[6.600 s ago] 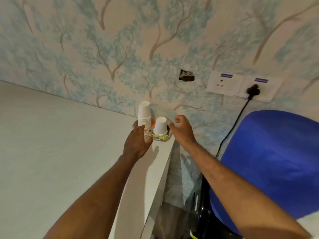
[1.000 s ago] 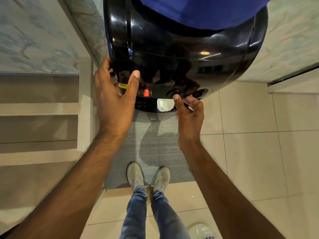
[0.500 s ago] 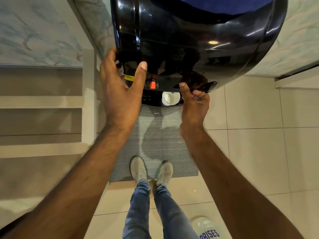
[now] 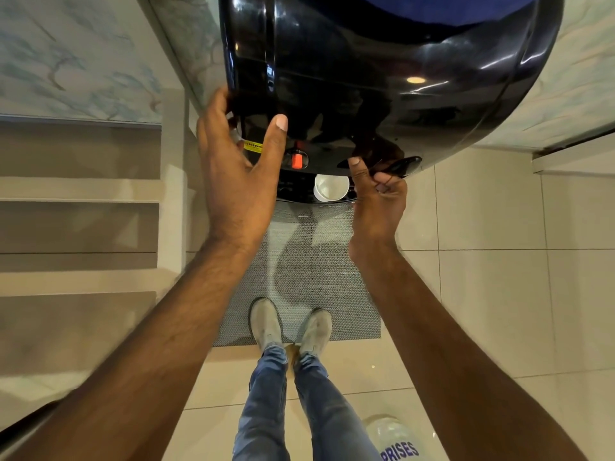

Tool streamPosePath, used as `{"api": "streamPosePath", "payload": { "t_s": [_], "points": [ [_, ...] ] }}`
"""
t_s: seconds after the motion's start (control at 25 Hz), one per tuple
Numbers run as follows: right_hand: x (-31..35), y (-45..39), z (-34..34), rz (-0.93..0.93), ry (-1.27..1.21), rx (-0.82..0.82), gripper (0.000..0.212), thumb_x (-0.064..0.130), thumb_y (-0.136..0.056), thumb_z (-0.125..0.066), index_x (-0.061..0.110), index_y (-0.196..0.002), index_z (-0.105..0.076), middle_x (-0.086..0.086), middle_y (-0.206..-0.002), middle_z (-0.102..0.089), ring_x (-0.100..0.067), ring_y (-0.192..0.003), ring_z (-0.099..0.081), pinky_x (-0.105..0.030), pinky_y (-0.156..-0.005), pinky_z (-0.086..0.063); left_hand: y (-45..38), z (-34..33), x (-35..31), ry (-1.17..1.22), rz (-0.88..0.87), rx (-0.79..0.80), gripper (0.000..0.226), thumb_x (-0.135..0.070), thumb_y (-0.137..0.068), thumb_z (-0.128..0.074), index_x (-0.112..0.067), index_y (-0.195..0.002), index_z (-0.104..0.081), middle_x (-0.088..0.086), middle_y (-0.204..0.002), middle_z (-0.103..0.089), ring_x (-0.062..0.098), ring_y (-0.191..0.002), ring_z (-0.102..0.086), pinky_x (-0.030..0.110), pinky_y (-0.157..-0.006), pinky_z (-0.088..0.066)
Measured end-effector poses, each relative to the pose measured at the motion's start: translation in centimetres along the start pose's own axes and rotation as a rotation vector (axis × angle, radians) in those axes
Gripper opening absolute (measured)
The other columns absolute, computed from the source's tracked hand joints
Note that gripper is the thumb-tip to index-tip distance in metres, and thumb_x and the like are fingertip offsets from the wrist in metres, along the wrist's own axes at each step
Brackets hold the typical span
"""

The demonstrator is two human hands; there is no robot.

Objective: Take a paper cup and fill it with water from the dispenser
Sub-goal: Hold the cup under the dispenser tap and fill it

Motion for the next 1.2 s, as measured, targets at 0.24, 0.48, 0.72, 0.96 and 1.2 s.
{"api": "streamPosePath", "payload": {
  "t_s": [0.24, 0.48, 0.72, 0.96, 1.2],
  "points": [
    [0.03, -0.09, 0.05, 0.007, -0.012, -0.005, 0.042, 0.014, -0.08, -0.085, 0.016, -0.092, -0.044, 0.004, -0.082, -0.048, -0.01, -0.079, -0.053, -0.02, -0.085, -0.05, 0.04, -0.06, 0.03, 0.004, 0.002, -0.007, 0.076, -0.052, -0.098, -0.069, -0.011, -0.158, -0.046, 0.009, -0.156, -0.055, 0.025, -0.145, -0.058, 0.052, -0.114, -0.057],
    [0.1, -0.23, 0.18, 0.033, 0.014, 0.001, 0.044, 0.013, -0.081, -0.084, 0.01, -0.096, -0.043, 0.006, -0.078, -0.044, -0.002, -0.068, -0.05, -0.016, -0.081, -0.051, 0.16, -0.16, 0.01, 0.013, -0.004, -0.015, 0.072, -0.048, -0.098, -0.069, -0.012, -0.156, -0.048, 0.008, -0.154, -0.055, 0.024, -0.145, -0.057, 0.052, -0.114, -0.057],
    [0.18, -0.13, 0.07, 0.04, 0.009, 0.017, 0.044, 0.012, -0.082, -0.083, 0.01, -0.096, -0.042, 0.008, -0.074, -0.045, 0.002, -0.063, -0.051, -0.015, -0.079, -0.05, 0.01, -0.14, 0.16, 0.017, 0.004, -0.008, 0.072, -0.051, -0.098, -0.069, -0.013, -0.156, -0.048, 0.007, -0.153, -0.057, 0.023, -0.144, -0.059, 0.052, -0.113, -0.058],
    [0.29, 0.01, 0.07, 0.025, -0.001, 0.014, 0.043, 0.012, -0.082, -0.084, 0.013, -0.095, -0.042, 0.011, -0.072, -0.047, 0.0, -0.065, -0.052, -0.016, -0.083, -0.051, -0.12, -0.13, 0.4, 0.012, -0.007, -0.01, 0.072, -0.051, -0.098, -0.069, -0.013, -0.155, -0.048, 0.008, -0.153, -0.057, 0.025, -0.144, -0.059, 0.054, -0.112, -0.058],
    [0.26, -0.03, 0.13, 0.043, 0.023, 0.012, 0.043, 0.013, -0.082, -0.083, 0.011, -0.097, -0.043, 0.01, -0.073, -0.048, 0.004, -0.062, -0.052, -0.014, -0.08, -0.05, -0.07, -0.17, 0.45, 0.006, 0.0, -0.015, 0.074, -0.052, -0.098, -0.069, -0.012, -0.157, -0.047, 0.009, -0.155, -0.055, 0.025, -0.145, -0.057, 0.053, -0.112, -0.058]
  ]
}}
Point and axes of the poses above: each hand's wrist, its own y-axis away from the middle knuckle, its own z-axis out of the back of the hand, x = y × z, the point moved 3 cm from there along -y, towards the middle knuckle
